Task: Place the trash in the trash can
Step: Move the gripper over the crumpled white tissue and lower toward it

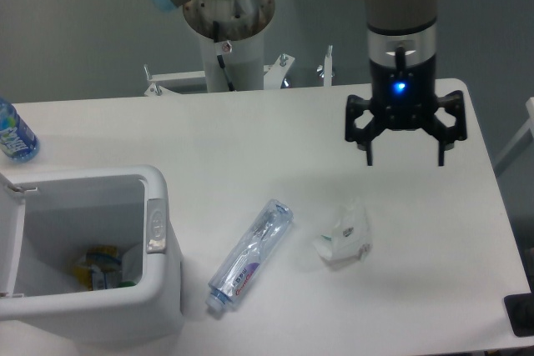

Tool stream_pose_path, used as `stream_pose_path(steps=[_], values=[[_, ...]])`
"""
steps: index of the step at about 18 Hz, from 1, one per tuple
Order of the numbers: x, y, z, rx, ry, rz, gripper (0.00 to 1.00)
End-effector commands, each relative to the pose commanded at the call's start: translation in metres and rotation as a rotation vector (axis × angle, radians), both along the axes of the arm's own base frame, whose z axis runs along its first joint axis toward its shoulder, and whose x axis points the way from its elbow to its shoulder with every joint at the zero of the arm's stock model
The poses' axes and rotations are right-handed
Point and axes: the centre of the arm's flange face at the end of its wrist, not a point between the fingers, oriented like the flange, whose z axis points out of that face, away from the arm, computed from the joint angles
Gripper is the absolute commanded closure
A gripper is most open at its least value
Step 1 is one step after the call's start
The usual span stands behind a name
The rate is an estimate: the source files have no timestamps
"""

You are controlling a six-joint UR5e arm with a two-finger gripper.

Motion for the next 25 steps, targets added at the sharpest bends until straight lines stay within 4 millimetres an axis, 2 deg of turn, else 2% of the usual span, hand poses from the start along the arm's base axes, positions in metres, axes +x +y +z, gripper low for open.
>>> stream_pose_path(steps=[3,5,7,10,14,20,25], values=[[-0.011,0.003,-0.026,-0.034,-0.021,-0.043,0.0],[-0.017,0.007,-0.054,-0.058,-0.06,-0.047,0.0],[-0.019,0.009,-0.086,-0.087,-0.065,-0.041,0.0],[-0.017,0.01,-0.117,-0.082,-0.04,-0.036,0.0],[-0.015,0.009,-0.128,-0.091,-0.062,0.005,0.0],[-0.012,0.01,-0.13,-0.077,-0.078,0.017,0.0],[0.001,0.006,-0.162,-0.106,-0.124,0.003,0.0]])
